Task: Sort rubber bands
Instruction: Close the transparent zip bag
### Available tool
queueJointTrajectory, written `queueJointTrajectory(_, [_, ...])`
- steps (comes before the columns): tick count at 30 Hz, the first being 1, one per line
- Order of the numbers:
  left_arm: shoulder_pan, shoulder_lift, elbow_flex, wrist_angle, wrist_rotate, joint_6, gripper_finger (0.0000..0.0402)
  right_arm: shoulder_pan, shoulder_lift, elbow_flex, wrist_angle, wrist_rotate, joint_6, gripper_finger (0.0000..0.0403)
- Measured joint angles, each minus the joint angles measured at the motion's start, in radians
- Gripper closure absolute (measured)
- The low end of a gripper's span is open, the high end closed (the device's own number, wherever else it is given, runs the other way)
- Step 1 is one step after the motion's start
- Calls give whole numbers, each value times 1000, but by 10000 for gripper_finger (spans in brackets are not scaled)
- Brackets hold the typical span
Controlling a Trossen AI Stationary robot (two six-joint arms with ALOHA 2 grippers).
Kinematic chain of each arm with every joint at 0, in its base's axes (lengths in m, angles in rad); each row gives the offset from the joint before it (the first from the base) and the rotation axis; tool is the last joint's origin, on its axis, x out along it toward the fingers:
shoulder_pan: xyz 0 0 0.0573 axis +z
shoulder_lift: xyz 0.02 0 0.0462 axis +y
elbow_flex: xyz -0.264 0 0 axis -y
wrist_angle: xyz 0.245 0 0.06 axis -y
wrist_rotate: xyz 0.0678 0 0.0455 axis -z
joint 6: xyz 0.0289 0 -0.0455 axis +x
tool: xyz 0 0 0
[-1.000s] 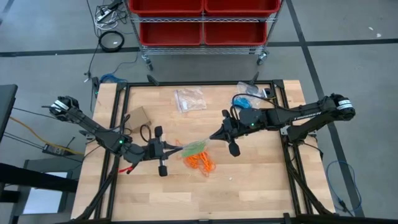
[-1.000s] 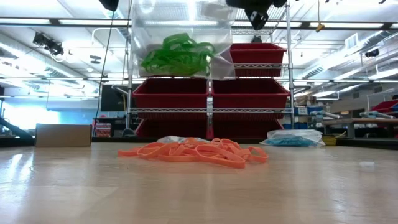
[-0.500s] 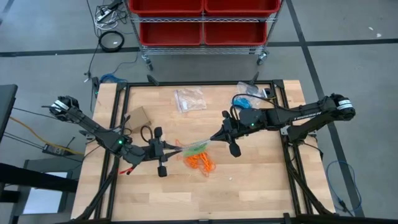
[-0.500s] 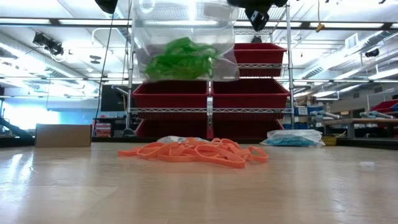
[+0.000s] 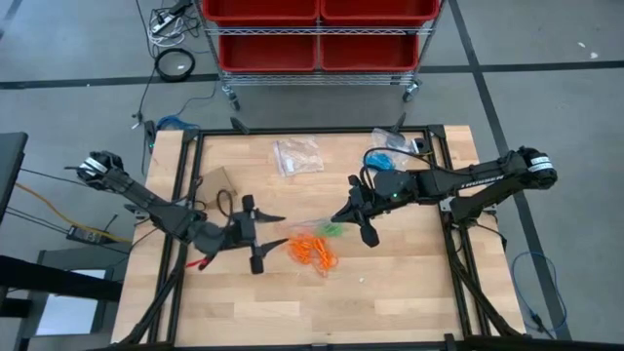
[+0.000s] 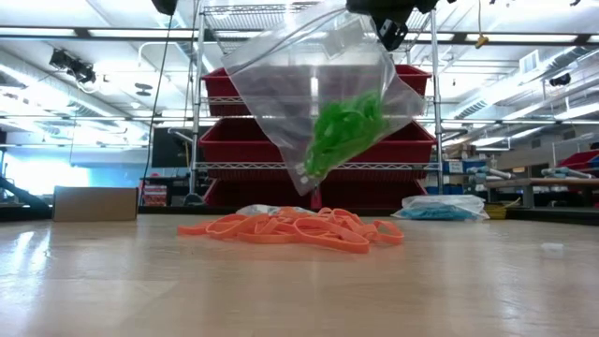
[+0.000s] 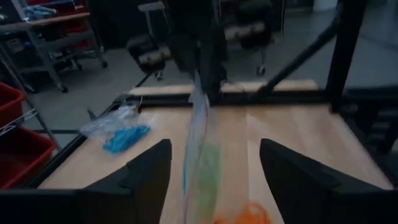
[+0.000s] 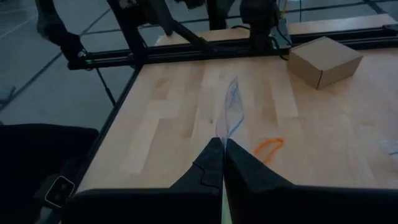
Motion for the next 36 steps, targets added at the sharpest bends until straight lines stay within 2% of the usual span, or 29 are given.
queueJointTrajectory(4, [79,14,0,19,103,-9,145,-2,0,0,14,-21,0,403])
queueJointTrajectory(8, [166,35,65,-42,254,-36,148,-2,0,0,15,-44,0,403])
queueJointTrajectory(11, [215,77,165,-143,325,-8,149,-2,0,0,17,-46,0,403])
queueJointTrajectory(17, [298,232,455,-488,451,17,149,-16,0,0,35,-48,4,403])
queueJointTrajectory(22, [342,351,622,-664,465,21,149,-23,0,17,34,-51,-4,403])
queueJointTrajectory(27, [371,398,678,-684,545,37,150,-21,0,33,6,-54,-23,403])
queueJointTrajectory(30, [379,398,686,-682,557,52,161,-21,0,39,-16,-45,-27,403])
queueJointTrajectory(33, [386,397,686,-685,568,56,192,-21,0,39,-30,-39,-31,403])
queueJointTrajectory(36, [395,396,686,-684,622,70,237,-21,0,39,-22,-39,-32,403])
